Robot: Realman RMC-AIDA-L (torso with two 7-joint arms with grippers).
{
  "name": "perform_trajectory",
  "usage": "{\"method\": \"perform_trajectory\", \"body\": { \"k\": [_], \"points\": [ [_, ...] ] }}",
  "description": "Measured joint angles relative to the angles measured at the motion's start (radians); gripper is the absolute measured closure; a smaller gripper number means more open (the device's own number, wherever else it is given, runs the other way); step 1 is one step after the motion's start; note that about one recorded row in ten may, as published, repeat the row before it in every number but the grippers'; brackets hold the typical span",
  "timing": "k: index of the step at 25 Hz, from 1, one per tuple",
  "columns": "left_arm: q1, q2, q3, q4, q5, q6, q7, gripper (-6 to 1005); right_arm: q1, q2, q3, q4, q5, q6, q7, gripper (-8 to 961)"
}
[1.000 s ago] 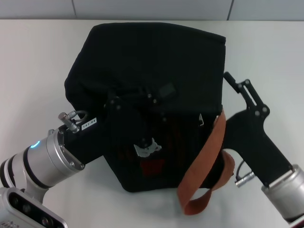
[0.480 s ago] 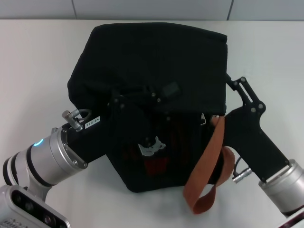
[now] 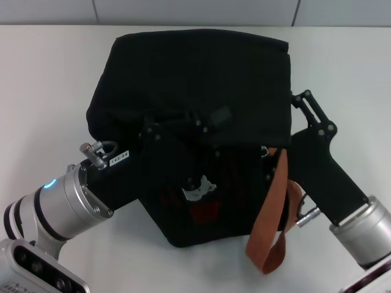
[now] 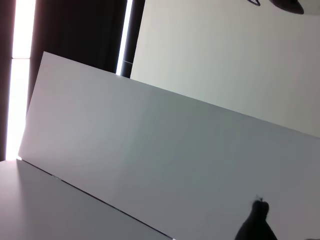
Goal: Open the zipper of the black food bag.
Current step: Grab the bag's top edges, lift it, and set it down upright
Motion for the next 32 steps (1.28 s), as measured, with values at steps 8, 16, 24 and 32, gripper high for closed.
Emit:
{"method": "perform_trajectory", "body": {
  "k": [8,16,24,32],
  "points": [
    [-0.009,0.0,0.0,-0.001,0.002,-0.006,-0.003,922,-0.006,-0.005,-0.015,-0.044,-0.031,-0.015,0.192,129],
    [-0.012,0.0,0.0,-0.005,0.001,-0.009,-0.004,922,0.006,-0.001,-0.012,-0.057,-0.066,-0.009,0.182,129],
    [-0.018,0.0,0.0,-0.011,-0.003,-0.009,-0.004,923,0.011,0.0,0.059,-0.004,-0.058,0.023,0.012,129],
    [-0.015,0.0,0.0,-0.012,0.002,-0.007,-0.003,922,-0.025,0.0,0.065,0.003,-0.057,0.015,-0.035,132]
  ]
}}
